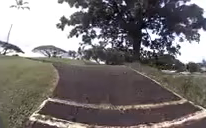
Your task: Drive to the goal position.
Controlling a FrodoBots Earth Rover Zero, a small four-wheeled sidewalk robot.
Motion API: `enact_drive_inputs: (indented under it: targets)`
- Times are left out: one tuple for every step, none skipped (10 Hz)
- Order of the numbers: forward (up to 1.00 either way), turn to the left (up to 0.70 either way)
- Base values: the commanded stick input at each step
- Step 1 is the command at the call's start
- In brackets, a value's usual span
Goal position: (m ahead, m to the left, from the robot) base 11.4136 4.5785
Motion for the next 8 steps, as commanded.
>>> enact_drive_inputs:
  targets:
    - [0.85, 0.31]
    - [0.85, 0.31]
    - [0.85, 0.31]
    - [0.85, 0.15]
    - [0.85, 0.0]
    - [0.85, 0.0]
    - [0.85, 0.0]
    - [0.85, 0.0]
